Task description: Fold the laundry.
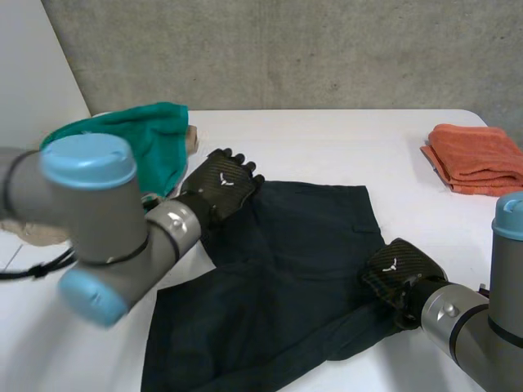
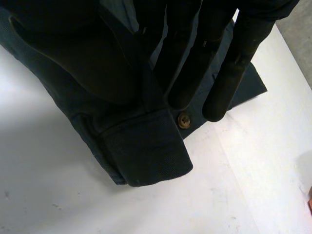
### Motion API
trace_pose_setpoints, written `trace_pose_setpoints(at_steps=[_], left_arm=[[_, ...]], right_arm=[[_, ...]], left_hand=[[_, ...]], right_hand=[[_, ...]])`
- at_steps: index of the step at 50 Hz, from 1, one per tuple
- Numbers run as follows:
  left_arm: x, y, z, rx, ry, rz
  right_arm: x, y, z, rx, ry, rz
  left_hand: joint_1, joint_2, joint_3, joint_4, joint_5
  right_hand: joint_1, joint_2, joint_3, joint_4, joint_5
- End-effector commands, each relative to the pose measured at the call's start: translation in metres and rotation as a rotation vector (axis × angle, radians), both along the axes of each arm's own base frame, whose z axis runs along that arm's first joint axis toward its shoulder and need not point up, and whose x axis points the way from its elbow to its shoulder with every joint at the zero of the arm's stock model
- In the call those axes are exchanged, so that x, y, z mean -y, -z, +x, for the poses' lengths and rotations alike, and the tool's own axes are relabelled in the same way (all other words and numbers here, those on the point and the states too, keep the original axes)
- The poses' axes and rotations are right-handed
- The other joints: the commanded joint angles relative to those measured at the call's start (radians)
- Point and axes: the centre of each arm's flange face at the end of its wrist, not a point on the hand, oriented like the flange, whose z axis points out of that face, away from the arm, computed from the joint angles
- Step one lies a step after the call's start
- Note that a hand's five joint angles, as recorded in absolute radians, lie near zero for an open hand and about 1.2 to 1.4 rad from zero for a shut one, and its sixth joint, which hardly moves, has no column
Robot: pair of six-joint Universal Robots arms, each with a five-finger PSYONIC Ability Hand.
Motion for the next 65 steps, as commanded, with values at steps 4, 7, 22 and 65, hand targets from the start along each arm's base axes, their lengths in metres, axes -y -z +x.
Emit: trace_pose_setpoints(at_steps=[4, 7, 22, 65], left_arm=[[0.073, 0.064, -0.010, 0.133, 0.043, -0.056], [0.079, 0.073, -0.009, 0.135, 0.045, -0.051], [0.050, 0.046, 0.011, 0.142, -0.073, -0.008], [0.019, 0.017, 0.046, 0.040, -0.145, -0.023]], right_arm=[[0.001, 0.009, -0.001, 0.019, 0.022, 0.014], [0.002, 0.012, -0.002, 0.024, 0.033, 0.029], [0.006, 0.013, -0.001, 0.034, 0.038, 0.014], [0.019, 0.009, 0.004, 0.060, 0.049, -0.029]], left_hand=[[0.192, 0.196, 0.195, 0.201, 0.195], [0.370, 0.375, 0.374, 0.380, 0.374], [1.067, 1.071, 1.070, 1.076, 1.070], [0.772, 0.777, 0.776, 0.782, 0.776]], right_hand=[[0.259, 0.212, 0.197, 0.194, 0.203], [0.259, 0.212, 0.197, 0.194, 0.203], [0.259, 0.212, 0.197, 0.194, 0.203], [0.259, 0.212, 0.197, 0.194, 0.203]])
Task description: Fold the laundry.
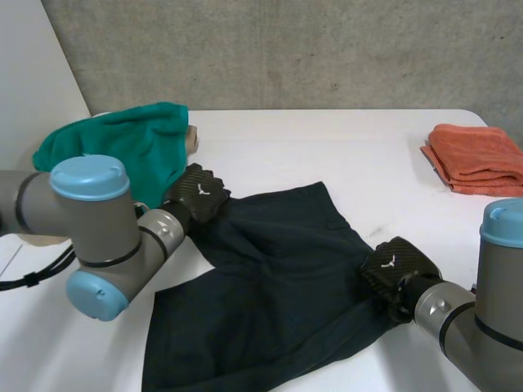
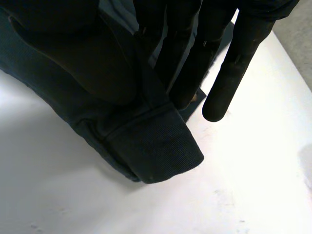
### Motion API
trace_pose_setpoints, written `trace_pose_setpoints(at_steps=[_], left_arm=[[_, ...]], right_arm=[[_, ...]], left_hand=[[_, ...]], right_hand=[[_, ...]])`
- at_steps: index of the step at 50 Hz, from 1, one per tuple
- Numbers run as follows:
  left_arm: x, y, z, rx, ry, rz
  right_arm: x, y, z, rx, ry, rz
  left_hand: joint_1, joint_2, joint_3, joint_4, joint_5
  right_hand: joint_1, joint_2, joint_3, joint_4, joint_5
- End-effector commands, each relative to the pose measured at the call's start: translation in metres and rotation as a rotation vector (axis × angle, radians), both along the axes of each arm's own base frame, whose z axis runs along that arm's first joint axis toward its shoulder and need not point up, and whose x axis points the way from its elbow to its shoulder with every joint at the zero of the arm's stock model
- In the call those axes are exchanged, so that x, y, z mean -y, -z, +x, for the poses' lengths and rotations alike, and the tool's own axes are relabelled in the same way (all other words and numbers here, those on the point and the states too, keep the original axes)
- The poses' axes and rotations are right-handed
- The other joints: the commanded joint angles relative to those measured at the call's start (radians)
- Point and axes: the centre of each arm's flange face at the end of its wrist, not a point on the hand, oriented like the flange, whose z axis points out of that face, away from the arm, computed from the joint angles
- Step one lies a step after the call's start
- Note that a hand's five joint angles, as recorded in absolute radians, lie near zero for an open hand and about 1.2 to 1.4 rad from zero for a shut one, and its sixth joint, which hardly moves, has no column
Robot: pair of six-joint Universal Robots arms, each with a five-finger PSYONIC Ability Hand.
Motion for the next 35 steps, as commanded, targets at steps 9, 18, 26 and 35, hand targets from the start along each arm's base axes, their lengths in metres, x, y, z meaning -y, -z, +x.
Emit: trace_pose_setpoints(at_steps=[9, 18, 26, 35], left_arm=[[-0.013, -0.012, 0.018, -0.076, -0.046, 0.059], [-0.005, 0.000, 0.018, -0.068, -0.054, 0.077], [-0.011, -0.016, 0.018, -0.109, -0.053, 0.024], [-0.048, -0.053, 0.037, -0.174, -0.071, -0.005]], right_arm=[[0.005, -0.003, 0.007, 0.007, -0.013, -0.019], [0.005, 0.002, 0.006, 0.000, -0.012, -0.004], [0.008, 0.001, 0.005, 0.005, -0.004, -0.015], [0.014, -0.007, 0.008, 0.014, -0.004, -0.045]], left_hand=[[-0.177, -0.237, -0.227, -0.238, -0.217], [-0.163, -0.222, -0.213, -0.223, -0.203], [0.260, 0.200, 0.210, 0.199, 0.220], [0.260, 0.200, 0.210, 0.199, 0.220]], right_hand=[[0.259, 0.212, 0.197, 0.194, 0.203], [0.259, 0.212, 0.197, 0.194, 0.203], [0.259, 0.212, 0.197, 0.194, 0.203], [0.259, 0.212, 0.197, 0.194, 0.203]])
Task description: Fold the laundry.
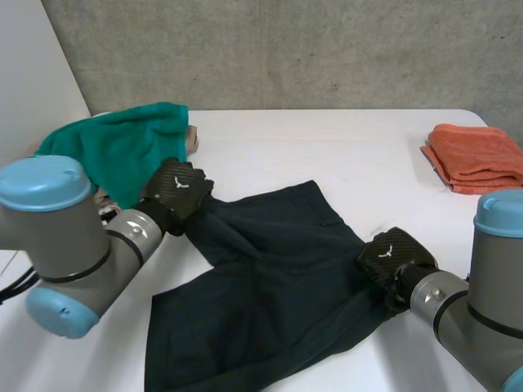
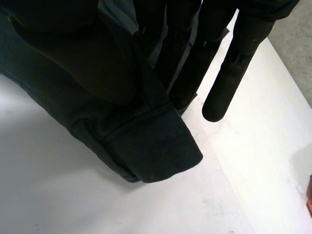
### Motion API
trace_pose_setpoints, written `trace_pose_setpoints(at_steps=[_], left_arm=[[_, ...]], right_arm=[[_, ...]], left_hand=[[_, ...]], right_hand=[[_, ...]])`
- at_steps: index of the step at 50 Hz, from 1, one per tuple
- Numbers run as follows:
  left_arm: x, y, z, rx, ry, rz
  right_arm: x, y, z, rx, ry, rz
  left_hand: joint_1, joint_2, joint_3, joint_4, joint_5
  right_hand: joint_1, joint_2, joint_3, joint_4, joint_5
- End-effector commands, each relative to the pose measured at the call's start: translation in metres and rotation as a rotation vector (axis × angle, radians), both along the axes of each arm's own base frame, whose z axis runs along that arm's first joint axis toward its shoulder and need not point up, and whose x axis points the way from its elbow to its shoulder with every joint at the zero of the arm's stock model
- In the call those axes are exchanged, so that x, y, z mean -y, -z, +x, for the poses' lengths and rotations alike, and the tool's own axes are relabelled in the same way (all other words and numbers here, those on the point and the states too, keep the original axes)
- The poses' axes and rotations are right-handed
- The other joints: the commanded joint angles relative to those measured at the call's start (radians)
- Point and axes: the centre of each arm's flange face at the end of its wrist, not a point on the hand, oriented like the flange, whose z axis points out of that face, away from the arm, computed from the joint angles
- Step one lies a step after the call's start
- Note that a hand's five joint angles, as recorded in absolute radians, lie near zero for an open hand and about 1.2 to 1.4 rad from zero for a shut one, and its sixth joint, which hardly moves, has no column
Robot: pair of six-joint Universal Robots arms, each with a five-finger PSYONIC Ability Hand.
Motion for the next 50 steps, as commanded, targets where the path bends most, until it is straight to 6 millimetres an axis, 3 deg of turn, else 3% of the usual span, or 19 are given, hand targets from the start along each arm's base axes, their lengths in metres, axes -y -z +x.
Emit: trace_pose_setpoints(at_steps=[1, 8, 15, 20, 25, 31, 39, 50], left_arm=[[-0.033, -0.026, 0.018, -0.038, -0.016, -0.020], [-0.056, -0.002, 0.042, 0.009, -0.066, 0.065], [-0.040, 0.022, 0.072, 0.030, -0.185, 0.147], [-0.039, 0.029, 0.075, 0.042, -0.198, 0.180], [-0.042, 0.020, 0.073, 0.020, -0.192, 0.161], [-0.054, -0.018, 0.071, -0.044, -0.182, 0.081], [-0.090, -0.056, 0.067, -0.329, -0.205, 0.182], [-0.160, -0.041, 0.066, -0.377, -0.244, 0.630]], right_arm=[[0.004, -0.006, 0.004, 0.008, -0.006, -0.025], [0.006, -0.012, 0.007, 0.016, -0.012, -0.041], [0.006, -0.012, 0.007, 0.018, -0.016, -0.042], [0.006, -0.011, 0.006, 0.015, -0.012, -0.038], [0.007, -0.013, 0.007, 0.025, -0.015, -0.044], [0.014, -0.022, 0.012, 0.073, -0.006, -0.068], [0.027, -0.037, 0.025, 0.231, 0.032, -0.064], [0.036, -0.036, 0.032, 0.281, 0.038, -0.066]], left_hand=[[0.238, 0.200, 0.208, 0.196, 0.233], [0.238, 0.200, 0.208, 0.196, 0.233], [0.238, 0.200, 0.208, 0.196, 0.233], [0.238, 0.200, 0.208, 0.196, 0.233], [-0.198, -0.237, -0.229, -0.241, -0.203], [-0.618, -0.657, -0.649, -0.661, -0.623], [-0.660, -0.698, -0.690, -0.702, -0.665], [-0.665, -0.704, -0.696, -0.708, -0.671]], right_hand=[[0.259, 0.212, 0.197, 0.194, 0.203], [0.259, 0.212, 0.197, 0.194, 0.203], [0.259, 0.212, 0.197, 0.194, 0.203], [0.259, 0.212, 0.197, 0.194, 0.203], [0.259, 0.212, 0.197, 0.194, 0.203], [0.259, 0.212, 0.197, 0.194, 0.203], [0.259, 0.212, 0.197, 0.194, 0.203], [0.259, 0.212, 0.197, 0.194, 0.203]])
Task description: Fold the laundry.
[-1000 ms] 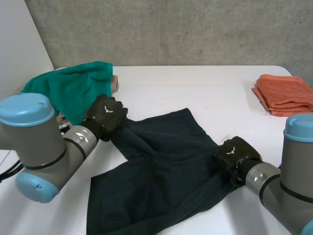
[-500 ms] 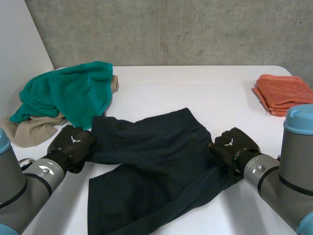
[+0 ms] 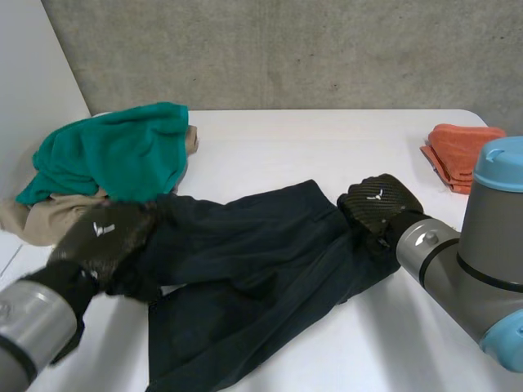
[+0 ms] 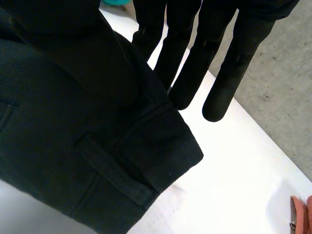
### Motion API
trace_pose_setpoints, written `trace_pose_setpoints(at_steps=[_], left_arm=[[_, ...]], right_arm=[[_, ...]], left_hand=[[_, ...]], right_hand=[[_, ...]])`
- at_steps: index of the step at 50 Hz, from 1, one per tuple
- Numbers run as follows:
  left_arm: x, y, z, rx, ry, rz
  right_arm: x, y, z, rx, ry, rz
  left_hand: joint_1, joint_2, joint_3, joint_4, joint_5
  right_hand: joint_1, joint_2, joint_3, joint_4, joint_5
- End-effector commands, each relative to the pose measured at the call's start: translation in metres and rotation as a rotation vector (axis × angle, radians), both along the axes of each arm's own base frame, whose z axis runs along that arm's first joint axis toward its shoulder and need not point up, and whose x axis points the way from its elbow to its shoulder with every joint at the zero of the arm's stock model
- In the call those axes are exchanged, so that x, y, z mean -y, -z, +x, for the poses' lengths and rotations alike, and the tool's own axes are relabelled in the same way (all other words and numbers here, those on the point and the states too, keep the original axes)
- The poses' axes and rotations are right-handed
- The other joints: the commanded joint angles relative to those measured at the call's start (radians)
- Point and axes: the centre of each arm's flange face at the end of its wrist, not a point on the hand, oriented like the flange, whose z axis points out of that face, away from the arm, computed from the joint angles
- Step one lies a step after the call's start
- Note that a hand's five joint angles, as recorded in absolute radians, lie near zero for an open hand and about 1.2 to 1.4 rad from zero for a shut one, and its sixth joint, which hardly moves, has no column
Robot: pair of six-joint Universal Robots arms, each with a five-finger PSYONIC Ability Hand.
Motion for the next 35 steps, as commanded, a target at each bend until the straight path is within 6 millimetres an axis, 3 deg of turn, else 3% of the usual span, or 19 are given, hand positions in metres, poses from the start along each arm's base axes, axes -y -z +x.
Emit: trace_pose_setpoints(at_steps=[1, 8, 17, 19, 20, 22, 26, 28, 30, 31, 35], left_arm=[[-0.042, 0.014, -0.003, -0.008, 0.049, 0.243], [-0.063, 0.025, -0.012, -0.026, 0.101, 0.331], [-0.054, 0.061, -0.019, 0.052, 0.080, 0.481], [-0.051, 0.066, -0.019, 0.074, 0.068, 0.486], [-0.045, 0.068, -0.019, 0.084, 0.039, 0.469], [-0.039, 0.068, -0.019, 0.095, 0.002, 0.437], [-0.032, 0.058, -0.017, 0.096, -0.052, 0.357], [-0.044, 0.051, -0.023, 0.103, 0.007, 0.342], [-0.060, 0.046, -0.027, 0.129, 0.074, 0.342], [-0.078, 0.038, -0.028, 0.173, 0.148, 0.345], [-0.119, 0.017, -0.017, 0.325, 0.299, 0.373]], right_arm=[[0.004, 0.004, 0.002, 0.003, 0.001, -0.004], [0.007, 0.008, 0.003, 0.002, 0.006, 0.000], [0.010, 0.009, -0.001, 0.010, 0.021, 0.007], [0.009, 0.009, -0.001, 0.009, 0.021, 0.010], [0.008, 0.010, -0.001, 0.008, 0.018, 0.013], [0.005, 0.013, -0.002, -0.010, 0.008, 0.024], [-0.010, 0.015, -0.010, -0.106, -0.024, 0.066], [-0.025, 0.013, -0.017, -0.199, -0.064, 0.088], [-0.052, 0.005, -0.031, -0.372, -0.150, 0.115], [-0.060, 0.003, -0.037, -0.420, -0.175, 0.133], [-0.084, -0.010, -0.067, -0.590, -0.231, 0.206]], left_hand=[[0.015, 0.020, 0.015, 0.033, 0.035], [0.024, 0.029, 0.023, 0.041, 0.044], [0.065, 0.069, 0.064, 0.082, 0.085], [0.263, 0.268, 0.263, 0.281, 0.283], [0.593, 0.598, 0.593, 0.610, 0.613], [0.871, 0.876, 0.871, 0.888, 0.891], [0.919, 0.924, 0.919, 0.936, 0.939], [0.919, 0.924, 0.919, 0.936, 0.939], [0.919, 0.924, 0.919, 0.936, 0.939], [0.919, 0.924, 0.919, 0.936, 0.939], [0.919, 0.924, 0.919, 0.936, 0.939]], right_hand=[[0.259, 0.212, 0.197, 0.194, 0.203], [0.259, 0.212, 0.197, 0.194, 0.203], [0.259, 0.212, 0.197, 0.194, 0.203], [0.259, 0.212, 0.197, 0.194, 0.203], [0.259, 0.212, 0.197, 0.194, 0.203], [0.259, 0.212, 0.197, 0.194, 0.203], [0.259, 0.212, 0.197, 0.194, 0.203], [0.259, 0.212, 0.197, 0.194, 0.203], [0.259, 0.212, 0.197, 0.194, 0.203], [0.259, 0.212, 0.197, 0.194, 0.203], [0.259, 0.212, 0.197, 0.194, 0.203]])
